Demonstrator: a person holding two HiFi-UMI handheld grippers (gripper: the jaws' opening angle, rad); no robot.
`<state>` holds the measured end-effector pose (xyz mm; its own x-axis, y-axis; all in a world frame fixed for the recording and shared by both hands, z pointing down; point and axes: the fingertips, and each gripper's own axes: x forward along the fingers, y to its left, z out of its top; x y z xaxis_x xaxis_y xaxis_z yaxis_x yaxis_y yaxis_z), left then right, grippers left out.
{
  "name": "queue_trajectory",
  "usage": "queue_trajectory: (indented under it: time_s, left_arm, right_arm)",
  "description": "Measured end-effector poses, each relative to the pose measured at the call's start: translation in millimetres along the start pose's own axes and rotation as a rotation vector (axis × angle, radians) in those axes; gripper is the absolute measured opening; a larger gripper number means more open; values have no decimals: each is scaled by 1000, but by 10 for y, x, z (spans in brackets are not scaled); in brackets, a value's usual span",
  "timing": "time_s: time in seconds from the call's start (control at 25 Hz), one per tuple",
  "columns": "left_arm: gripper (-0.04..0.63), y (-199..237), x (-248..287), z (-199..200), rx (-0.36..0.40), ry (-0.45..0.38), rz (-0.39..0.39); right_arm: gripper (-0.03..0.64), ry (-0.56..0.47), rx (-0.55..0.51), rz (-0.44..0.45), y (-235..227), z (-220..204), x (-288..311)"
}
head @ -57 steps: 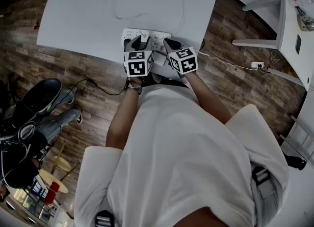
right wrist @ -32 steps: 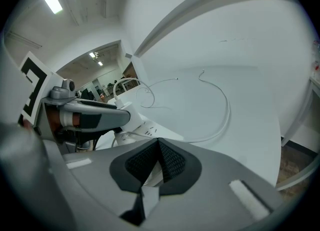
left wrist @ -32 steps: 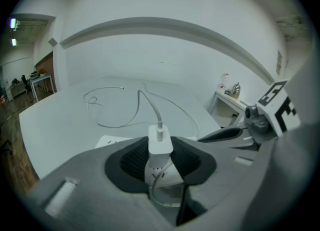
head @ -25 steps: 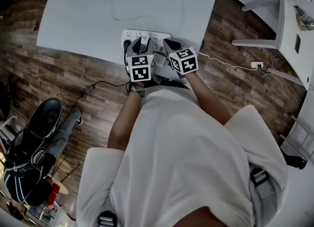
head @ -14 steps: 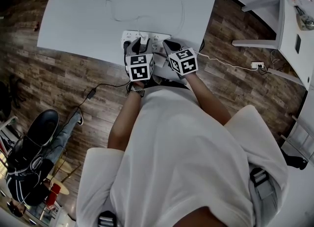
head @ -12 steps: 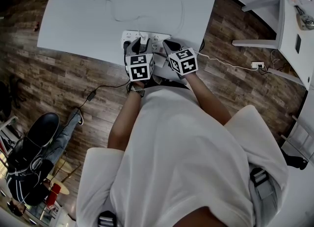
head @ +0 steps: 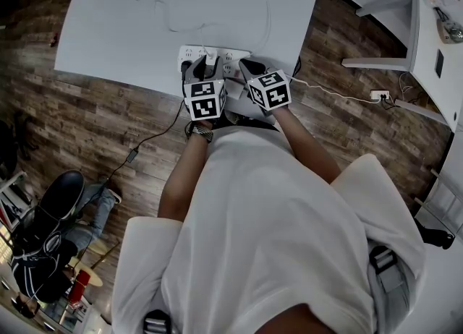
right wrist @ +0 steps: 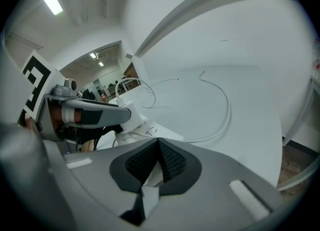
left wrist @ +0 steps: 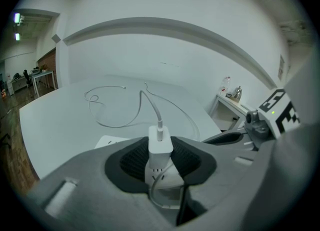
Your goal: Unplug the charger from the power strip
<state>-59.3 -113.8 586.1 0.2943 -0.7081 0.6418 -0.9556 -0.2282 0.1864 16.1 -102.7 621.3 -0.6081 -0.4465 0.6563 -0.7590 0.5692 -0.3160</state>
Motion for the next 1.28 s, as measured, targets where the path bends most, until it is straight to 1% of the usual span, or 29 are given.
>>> queue_trajectory:
  time_s: [0.36,0.52,0.84,1.04,1.28]
  left_arm:
    - [140,-28,-22,-24,35,-32,2]
    - [140,-24,-65,23,31,-66,4]
    - [140,-2,-49,37,22,-57,-6]
    - [140,-33,-72,31,14,-55,-17]
    - [140,-38,-124,78,-44,-83,-52]
  right_arm:
    - [2,-2,-4,2,-5,-9,-7]
    - [2,-6,-4,-2,-3,-6,3]
    - [2,-5,-2,-3,1,6,31]
    - [2,-7,3,-1,-11,4,19]
    - [2,-9,3,1,-13,-1,14]
